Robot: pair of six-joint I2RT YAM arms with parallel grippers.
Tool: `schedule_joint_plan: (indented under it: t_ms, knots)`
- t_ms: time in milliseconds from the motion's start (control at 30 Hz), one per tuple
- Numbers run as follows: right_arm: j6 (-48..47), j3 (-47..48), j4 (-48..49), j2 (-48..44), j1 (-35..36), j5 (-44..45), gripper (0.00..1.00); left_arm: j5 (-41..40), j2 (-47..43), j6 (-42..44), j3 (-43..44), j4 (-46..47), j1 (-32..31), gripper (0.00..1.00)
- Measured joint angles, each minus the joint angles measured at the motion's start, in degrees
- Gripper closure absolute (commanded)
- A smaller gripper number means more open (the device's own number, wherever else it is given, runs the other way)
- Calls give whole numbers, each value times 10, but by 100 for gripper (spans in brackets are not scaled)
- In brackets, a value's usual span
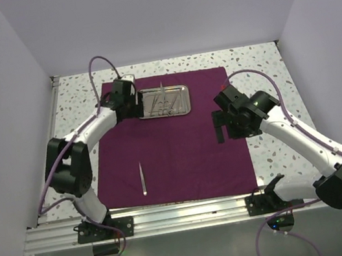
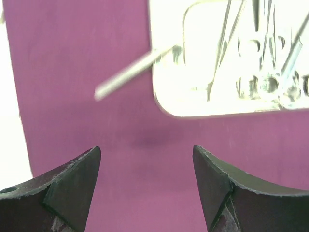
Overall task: Open and lay out the surgical kit
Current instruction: Pick up the medical item from the surgical kit.
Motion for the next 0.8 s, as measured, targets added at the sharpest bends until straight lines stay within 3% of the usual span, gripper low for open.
schedule_joint_plan:
  t_ms: [167, 567, 800]
  knots:
    - [10, -5, -9, -9, 0, 2, 2, 27, 112, 58, 99, 23, 6, 20]
    - [39, -35, -29, -17, 0, -3, 2, 47, 260, 100, 261, 29, 15, 24]
    - [47, -34, -45, -12, 0, 12, 2, 51, 294, 100, 266, 16, 19, 29]
